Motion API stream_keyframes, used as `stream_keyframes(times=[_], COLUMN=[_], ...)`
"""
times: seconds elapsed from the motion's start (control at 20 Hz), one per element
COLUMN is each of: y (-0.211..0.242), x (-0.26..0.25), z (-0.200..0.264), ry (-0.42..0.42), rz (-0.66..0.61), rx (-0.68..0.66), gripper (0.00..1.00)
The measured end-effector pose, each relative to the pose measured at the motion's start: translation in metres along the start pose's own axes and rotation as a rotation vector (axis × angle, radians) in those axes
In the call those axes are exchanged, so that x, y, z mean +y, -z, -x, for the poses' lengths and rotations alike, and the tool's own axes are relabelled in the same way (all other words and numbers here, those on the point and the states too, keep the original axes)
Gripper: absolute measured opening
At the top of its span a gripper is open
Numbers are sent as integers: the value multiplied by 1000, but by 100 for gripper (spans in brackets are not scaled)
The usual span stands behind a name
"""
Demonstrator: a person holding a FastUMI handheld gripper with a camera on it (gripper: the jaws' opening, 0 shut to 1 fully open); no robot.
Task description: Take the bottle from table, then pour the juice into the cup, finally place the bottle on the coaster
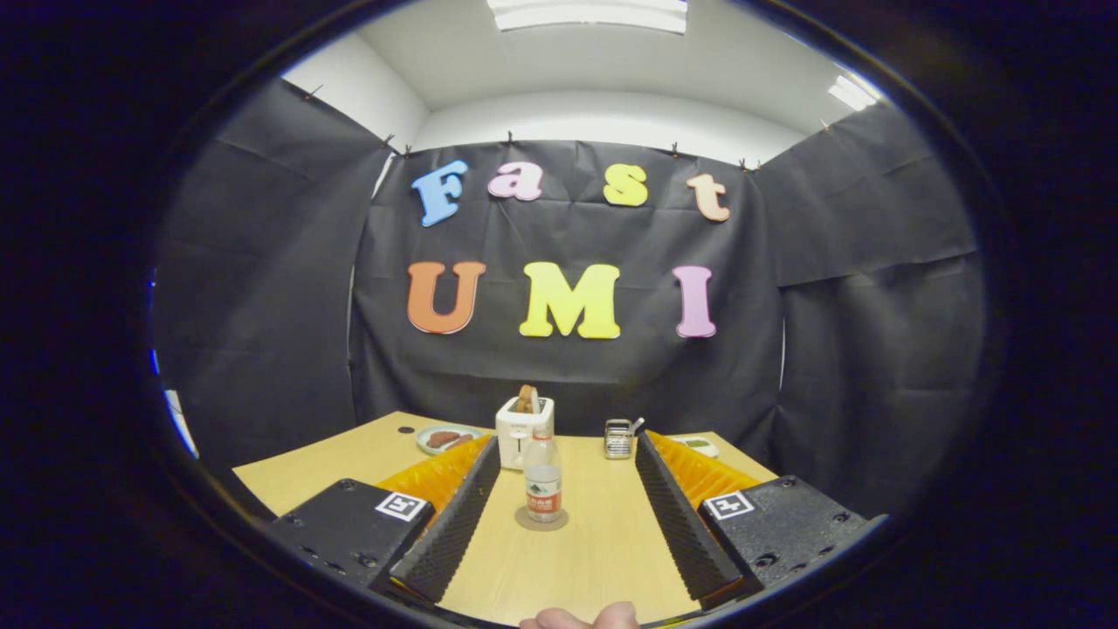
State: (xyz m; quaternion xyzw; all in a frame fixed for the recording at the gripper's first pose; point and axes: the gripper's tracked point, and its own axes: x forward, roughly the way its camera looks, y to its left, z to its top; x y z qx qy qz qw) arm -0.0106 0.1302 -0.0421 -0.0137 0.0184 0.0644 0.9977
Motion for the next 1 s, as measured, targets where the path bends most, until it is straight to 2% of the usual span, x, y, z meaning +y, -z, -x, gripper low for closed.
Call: stream_keyframes(times=[0.15,0.55,1.0], y=[4,4,8], x=[1,-24,-29], z=[0,3,3], ry=[1,69,87], rz=[-17,-42,-58], rx=[13,0,13], gripper=[100,100,100])
